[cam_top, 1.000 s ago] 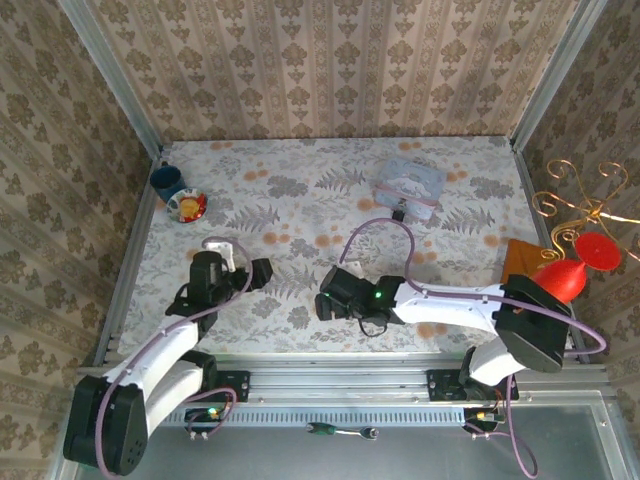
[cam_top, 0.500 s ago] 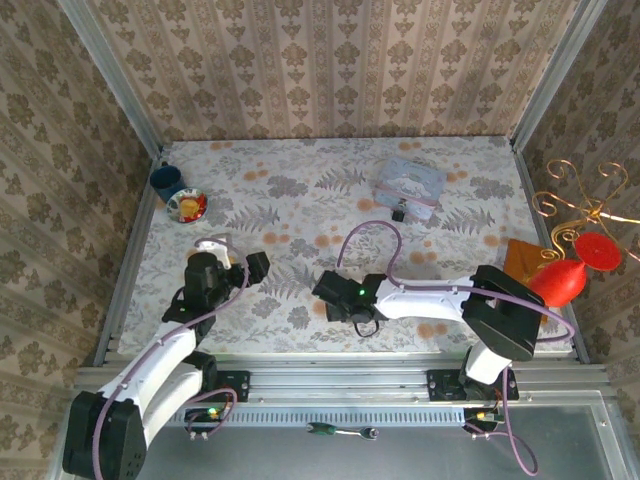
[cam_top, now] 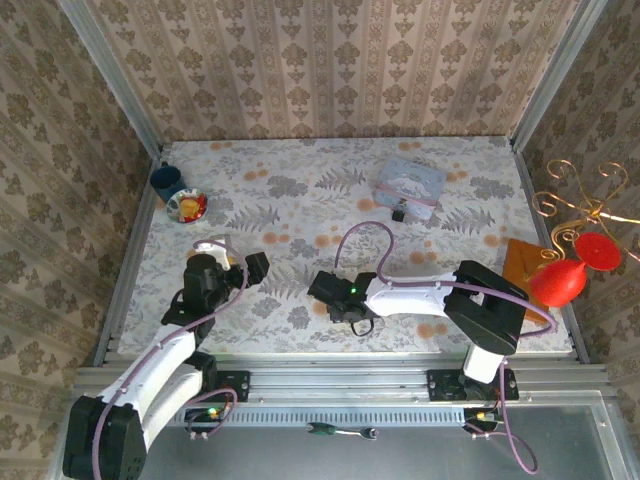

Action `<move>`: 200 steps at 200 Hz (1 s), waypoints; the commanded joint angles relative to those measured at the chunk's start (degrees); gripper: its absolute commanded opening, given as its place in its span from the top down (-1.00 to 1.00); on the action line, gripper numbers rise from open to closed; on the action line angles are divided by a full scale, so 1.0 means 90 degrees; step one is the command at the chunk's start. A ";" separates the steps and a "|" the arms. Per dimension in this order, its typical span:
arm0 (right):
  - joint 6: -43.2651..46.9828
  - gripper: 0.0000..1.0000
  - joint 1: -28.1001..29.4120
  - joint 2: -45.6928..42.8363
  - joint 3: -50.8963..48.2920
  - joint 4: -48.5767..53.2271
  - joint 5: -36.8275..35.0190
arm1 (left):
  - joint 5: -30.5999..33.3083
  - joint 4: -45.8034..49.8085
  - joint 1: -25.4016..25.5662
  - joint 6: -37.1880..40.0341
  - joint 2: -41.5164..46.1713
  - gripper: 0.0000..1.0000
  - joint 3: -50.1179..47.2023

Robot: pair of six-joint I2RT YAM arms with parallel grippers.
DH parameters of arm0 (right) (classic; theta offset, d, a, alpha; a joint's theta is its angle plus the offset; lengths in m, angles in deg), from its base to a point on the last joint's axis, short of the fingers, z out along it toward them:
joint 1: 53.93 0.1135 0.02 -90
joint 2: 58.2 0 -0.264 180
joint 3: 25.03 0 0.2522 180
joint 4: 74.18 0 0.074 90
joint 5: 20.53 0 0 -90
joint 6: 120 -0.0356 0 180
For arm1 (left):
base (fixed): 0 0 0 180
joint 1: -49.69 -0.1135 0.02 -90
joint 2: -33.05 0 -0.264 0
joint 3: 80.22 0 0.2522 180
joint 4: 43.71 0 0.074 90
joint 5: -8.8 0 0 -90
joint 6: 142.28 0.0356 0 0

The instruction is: Unlock the padlock with the key

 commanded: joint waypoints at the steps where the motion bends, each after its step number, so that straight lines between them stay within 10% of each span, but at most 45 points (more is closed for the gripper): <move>1: -0.0156 0.67 -0.0030 0.0209 0.0105 0.0132 -0.0156 | 0.0002 -0.0150 0.0004 -0.0139 0.0087 -1.00 -0.0063; 23: -0.0174 1.00 -0.0039 0.0150 0.0079 0.0081 -0.0214 | -0.0068 -0.0245 0.0002 -0.0197 0.0045 -1.00 -0.0097; 200: 0.0793 1.00 -0.0186 -0.2247 -0.1191 -0.3001 -0.0442 | -0.2960 -0.3163 0.0920 -0.0147 -0.1448 -0.67 0.0065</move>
